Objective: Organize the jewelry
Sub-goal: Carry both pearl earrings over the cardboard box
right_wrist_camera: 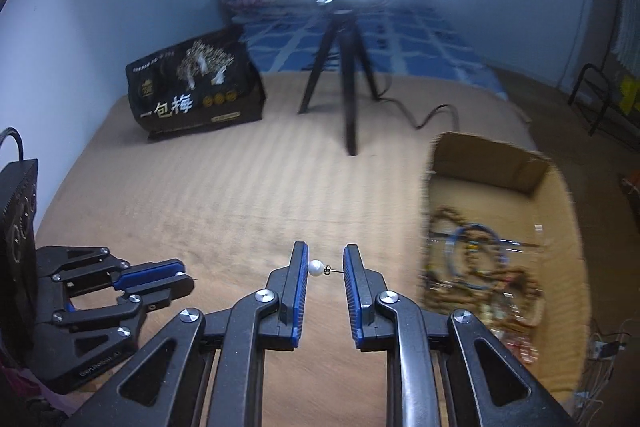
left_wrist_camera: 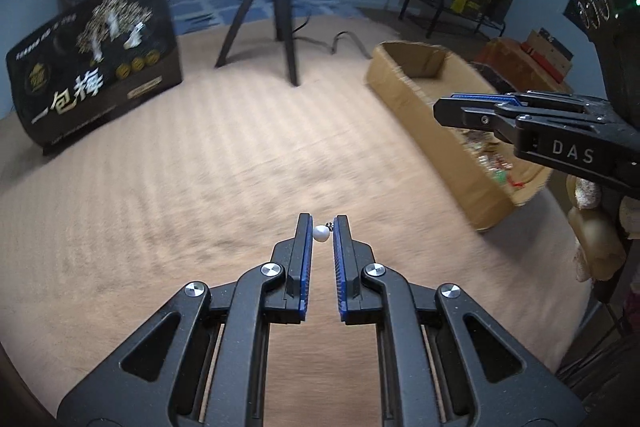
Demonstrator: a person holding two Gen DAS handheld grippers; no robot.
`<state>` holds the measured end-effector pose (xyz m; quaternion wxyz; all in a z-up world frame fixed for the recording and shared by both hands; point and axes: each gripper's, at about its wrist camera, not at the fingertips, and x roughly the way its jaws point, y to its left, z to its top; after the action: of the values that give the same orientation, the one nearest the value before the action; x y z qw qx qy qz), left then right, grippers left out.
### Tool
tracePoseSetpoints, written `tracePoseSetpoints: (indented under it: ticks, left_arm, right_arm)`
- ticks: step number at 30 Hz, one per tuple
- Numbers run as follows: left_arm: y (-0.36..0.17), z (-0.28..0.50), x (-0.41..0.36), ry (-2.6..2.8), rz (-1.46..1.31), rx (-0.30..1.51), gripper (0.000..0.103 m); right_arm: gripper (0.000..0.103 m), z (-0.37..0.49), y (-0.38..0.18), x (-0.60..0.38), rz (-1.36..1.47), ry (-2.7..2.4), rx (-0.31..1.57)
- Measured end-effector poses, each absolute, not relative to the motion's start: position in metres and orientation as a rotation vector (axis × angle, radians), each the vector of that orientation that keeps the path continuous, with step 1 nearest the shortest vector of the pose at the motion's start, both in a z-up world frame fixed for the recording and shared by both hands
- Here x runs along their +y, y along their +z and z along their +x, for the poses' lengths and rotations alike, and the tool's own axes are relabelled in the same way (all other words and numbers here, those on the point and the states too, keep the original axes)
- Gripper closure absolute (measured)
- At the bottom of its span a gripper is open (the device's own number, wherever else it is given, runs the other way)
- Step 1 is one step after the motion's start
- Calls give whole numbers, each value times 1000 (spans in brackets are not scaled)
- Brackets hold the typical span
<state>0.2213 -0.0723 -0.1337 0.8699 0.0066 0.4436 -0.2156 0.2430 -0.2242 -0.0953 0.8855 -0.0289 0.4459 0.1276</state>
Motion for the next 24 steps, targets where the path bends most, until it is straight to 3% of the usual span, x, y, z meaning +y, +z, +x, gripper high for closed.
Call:
tracePoseSetpoints:
  ticks: [24]
  left_arm:
    - [-98,211,-188,-560,15,865,94]
  right_arm:
    - [86,191,-87,-345,-27,95,929]
